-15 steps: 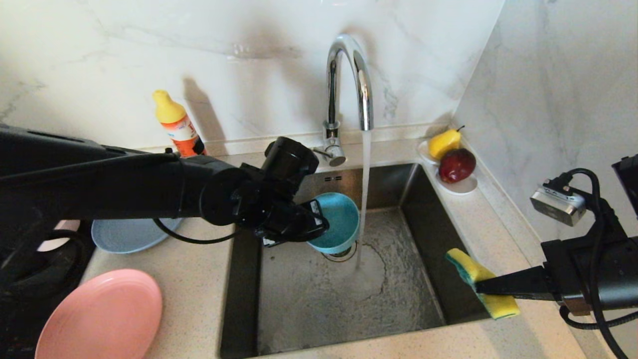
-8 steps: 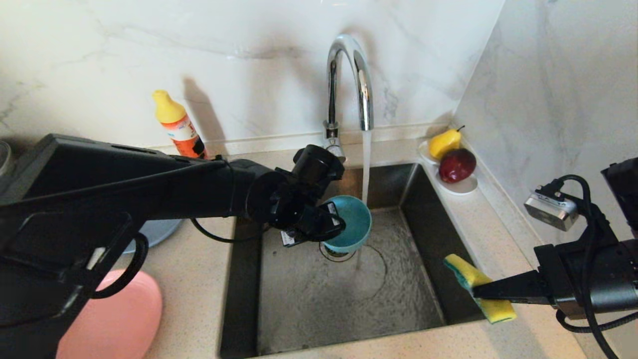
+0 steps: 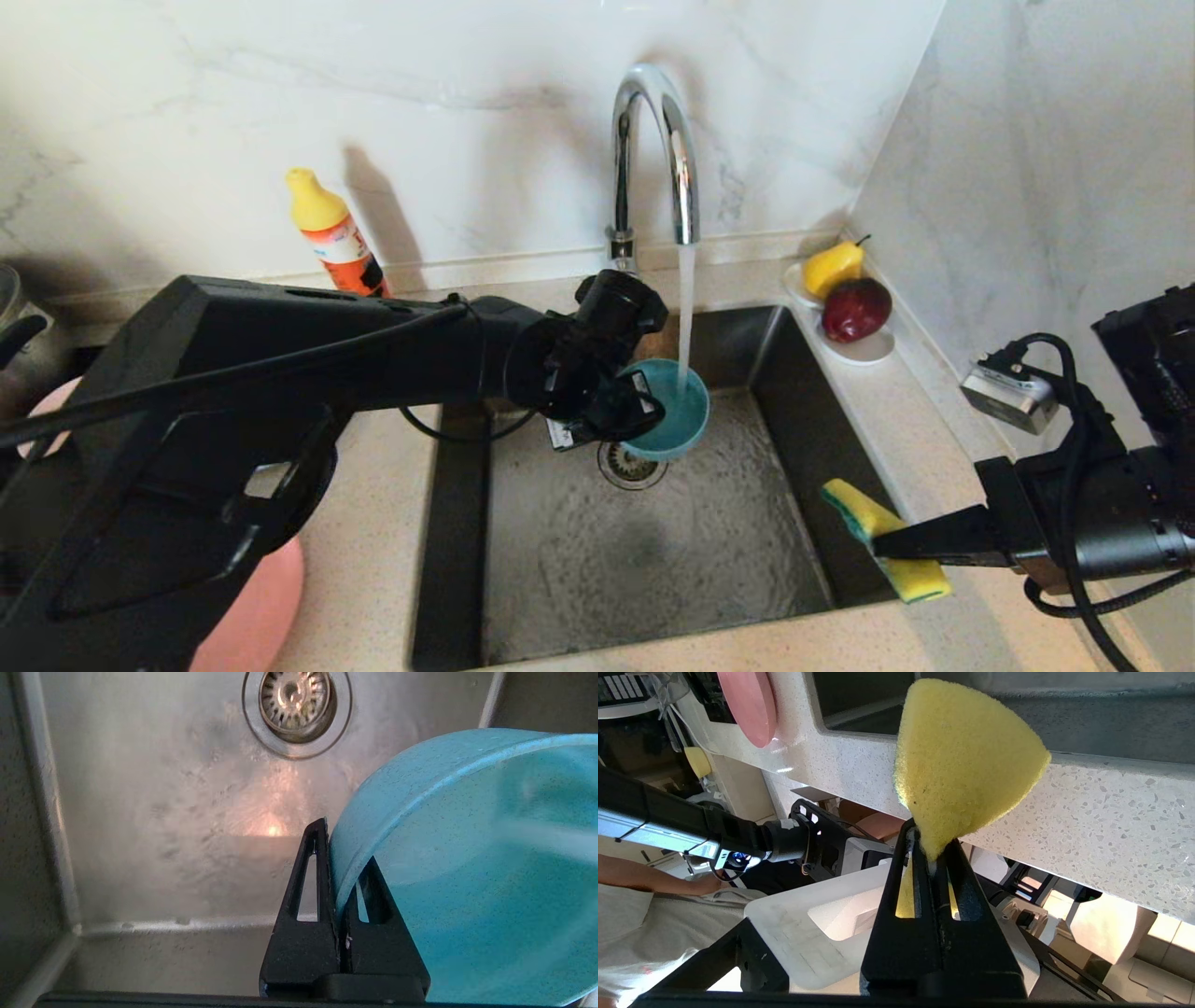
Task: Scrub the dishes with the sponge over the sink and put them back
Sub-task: Wash the bowl
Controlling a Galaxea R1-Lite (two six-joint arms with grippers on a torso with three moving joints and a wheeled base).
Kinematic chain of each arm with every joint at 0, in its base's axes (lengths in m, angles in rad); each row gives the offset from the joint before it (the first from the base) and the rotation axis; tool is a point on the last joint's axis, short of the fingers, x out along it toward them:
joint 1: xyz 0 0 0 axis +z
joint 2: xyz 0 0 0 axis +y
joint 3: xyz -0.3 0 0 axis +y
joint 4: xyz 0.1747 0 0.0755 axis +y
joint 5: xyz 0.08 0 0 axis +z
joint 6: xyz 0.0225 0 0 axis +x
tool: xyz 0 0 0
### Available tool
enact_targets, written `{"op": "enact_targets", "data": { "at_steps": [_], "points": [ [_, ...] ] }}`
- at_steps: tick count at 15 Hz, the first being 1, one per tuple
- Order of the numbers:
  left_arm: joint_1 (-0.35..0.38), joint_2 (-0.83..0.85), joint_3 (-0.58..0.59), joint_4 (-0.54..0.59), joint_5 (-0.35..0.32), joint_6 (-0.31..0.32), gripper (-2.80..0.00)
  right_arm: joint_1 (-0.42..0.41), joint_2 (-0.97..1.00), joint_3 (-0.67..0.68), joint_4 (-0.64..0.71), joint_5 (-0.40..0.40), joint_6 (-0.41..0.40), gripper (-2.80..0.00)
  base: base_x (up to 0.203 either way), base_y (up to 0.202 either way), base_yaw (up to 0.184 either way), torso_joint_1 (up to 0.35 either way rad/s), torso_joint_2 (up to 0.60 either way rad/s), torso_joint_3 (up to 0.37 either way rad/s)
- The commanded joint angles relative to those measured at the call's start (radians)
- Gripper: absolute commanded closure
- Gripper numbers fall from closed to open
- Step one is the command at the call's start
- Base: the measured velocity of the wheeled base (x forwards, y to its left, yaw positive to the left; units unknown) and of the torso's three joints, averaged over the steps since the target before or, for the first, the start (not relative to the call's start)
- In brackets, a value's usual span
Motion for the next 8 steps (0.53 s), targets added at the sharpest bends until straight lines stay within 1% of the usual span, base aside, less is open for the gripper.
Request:
{"op": "enact_targets", "data": {
  "at_steps": [1,3,8],
  "points": [
    [-0.004,0.042,-0.061,0.026,0.008,-0.011,0.0,0.0,0.009,-0.001,-0.006,0.002,0.003,0.0,0.0,0.0,0.0,0.0,0.0,0.0],
    [-0.013,0.041,-0.061,0.029,0.008,-0.014,0.0,-0.001,0.009,0.005,-0.044,0.002,0.007,0.0,0.0,0.0,0.0,0.0,0.0,0.0],
    [-0.031,0.027,-0.061,0.058,0.009,-0.032,0.0,-0.002,-0.002,0.008,-0.049,0.002,0.01,0.0,0.0,0.0,0.0,0.0,0.0,0.0]
  ]
}}
